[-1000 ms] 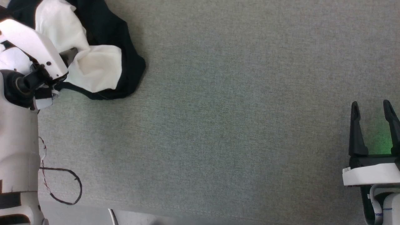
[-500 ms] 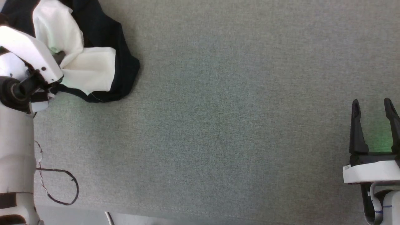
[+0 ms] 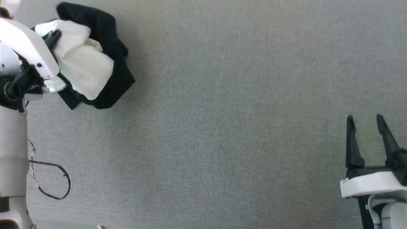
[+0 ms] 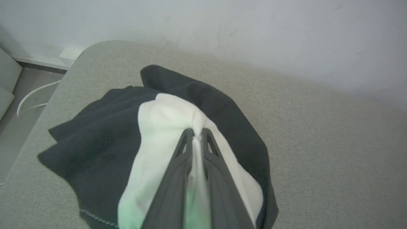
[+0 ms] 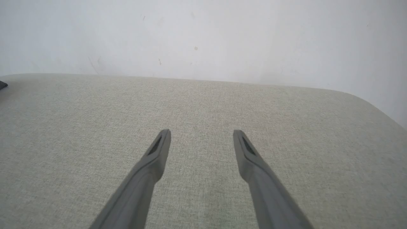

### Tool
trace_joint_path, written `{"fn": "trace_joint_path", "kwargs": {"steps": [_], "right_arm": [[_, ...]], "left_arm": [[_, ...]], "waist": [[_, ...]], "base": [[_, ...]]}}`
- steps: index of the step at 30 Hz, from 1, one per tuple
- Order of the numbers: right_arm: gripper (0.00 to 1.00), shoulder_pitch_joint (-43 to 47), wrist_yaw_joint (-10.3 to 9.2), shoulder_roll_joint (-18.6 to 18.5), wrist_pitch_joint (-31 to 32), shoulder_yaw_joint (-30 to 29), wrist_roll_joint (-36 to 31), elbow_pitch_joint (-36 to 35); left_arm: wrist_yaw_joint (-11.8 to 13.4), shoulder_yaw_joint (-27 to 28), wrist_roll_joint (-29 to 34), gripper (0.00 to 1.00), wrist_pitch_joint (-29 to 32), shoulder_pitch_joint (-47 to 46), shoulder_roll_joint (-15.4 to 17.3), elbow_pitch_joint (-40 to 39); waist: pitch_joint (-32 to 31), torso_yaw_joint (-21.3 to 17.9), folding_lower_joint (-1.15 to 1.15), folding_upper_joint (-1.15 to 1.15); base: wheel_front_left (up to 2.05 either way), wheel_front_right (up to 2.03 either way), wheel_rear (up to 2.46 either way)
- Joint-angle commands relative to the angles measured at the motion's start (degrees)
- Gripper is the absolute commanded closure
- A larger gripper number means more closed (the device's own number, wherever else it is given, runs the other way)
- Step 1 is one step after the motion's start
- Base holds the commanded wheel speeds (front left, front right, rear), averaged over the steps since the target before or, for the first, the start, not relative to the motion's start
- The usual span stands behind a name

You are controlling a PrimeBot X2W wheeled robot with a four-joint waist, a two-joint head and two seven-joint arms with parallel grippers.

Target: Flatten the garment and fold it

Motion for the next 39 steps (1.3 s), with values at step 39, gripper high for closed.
{"fn": "trace_joint_path", "kwargs": {"steps": [39], "right_arm": [[0.00,7.19,-0.04,0.11,-0.26,1.32,7.81,3.67]], "left_arm": [[-2.39,-15.50,-5.95,1.00,-11.48,-18.65,-12.60,-13.26]], "waist": [[-19.74,-4.98,0.00,0.00]], "base": [[0.00,0.00,0.00]]}}
